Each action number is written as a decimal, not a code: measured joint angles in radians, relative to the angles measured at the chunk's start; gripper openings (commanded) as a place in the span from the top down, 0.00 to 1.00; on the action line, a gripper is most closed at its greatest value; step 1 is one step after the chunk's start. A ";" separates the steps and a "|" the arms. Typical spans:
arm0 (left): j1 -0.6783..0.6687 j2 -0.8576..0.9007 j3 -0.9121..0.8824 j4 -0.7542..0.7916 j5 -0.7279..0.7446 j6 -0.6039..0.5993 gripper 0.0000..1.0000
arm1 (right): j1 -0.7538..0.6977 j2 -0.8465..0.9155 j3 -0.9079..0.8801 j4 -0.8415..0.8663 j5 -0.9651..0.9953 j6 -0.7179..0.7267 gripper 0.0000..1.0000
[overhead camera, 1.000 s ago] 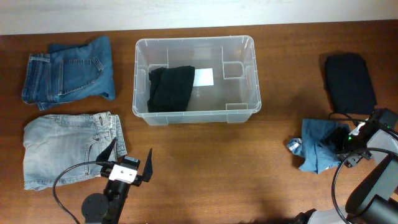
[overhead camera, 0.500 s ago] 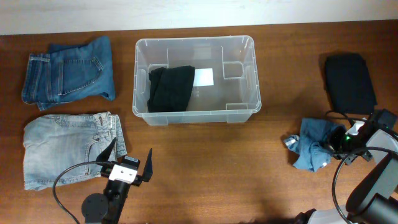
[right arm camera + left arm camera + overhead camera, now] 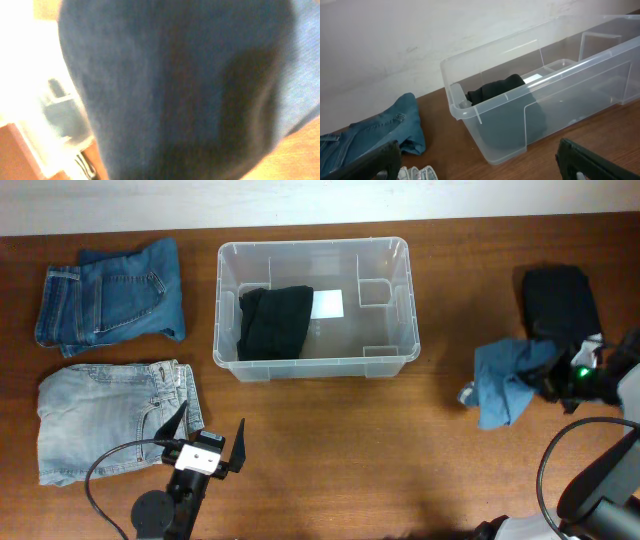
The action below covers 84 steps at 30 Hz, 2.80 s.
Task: Pack container
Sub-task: 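Carry the light-blue denim over the container and lower it in, then press the light-blue denim down beside the black garment with the right gripper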
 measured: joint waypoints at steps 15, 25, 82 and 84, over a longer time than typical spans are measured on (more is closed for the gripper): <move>0.000 0.000 0.000 0.000 0.000 0.000 0.01 | 0.176 0.006 0.509 -0.304 -0.296 -0.101 0.97; 0.000 0.000 0.000 0.000 0.000 0.000 0.01 | 0.620 0.007 0.562 0.046 -0.171 0.170 0.96; 0.000 0.000 0.000 0.000 0.000 0.000 0.01 | 0.986 0.518 0.562 0.388 0.270 0.610 0.49; 0.000 0.000 0.000 0.000 0.000 0.000 0.01 | 0.986 0.524 0.562 0.385 0.267 0.610 0.32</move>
